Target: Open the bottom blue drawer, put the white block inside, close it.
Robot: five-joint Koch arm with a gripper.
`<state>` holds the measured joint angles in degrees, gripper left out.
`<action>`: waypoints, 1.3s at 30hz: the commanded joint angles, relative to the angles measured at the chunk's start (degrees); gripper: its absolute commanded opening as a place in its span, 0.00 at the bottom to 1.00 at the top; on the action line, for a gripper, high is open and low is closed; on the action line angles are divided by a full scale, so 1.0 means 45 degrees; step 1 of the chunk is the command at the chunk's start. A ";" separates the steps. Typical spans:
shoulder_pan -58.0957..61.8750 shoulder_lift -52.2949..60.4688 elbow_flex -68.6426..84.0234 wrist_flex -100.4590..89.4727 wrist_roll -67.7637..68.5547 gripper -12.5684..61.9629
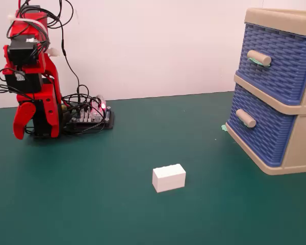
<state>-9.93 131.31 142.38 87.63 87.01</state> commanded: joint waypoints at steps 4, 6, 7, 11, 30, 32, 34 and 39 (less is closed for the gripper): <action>-0.0059 0.0762 0.0234 0.1543 0.0195 0.63; -0.0059 0.0762 0.0234 0.1543 0.0195 0.63; -0.0059 0.0762 0.0234 0.1543 0.0195 0.63; -0.0078 0.0762 0.0234 0.1543 0.0195 0.63; -0.2656 0.0586 -0.7266 0.0703 0.4824 0.62; -0.4648 0.0293 -0.8145 -0.0645 0.6953 0.62; -0.6680 -0.0117 -0.8301 -0.2246 0.8945 0.62; -1.2051 -0.2676 -0.8203 -0.7441 1.3320 0.62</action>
<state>-58.97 121.55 107.05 63.37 139.75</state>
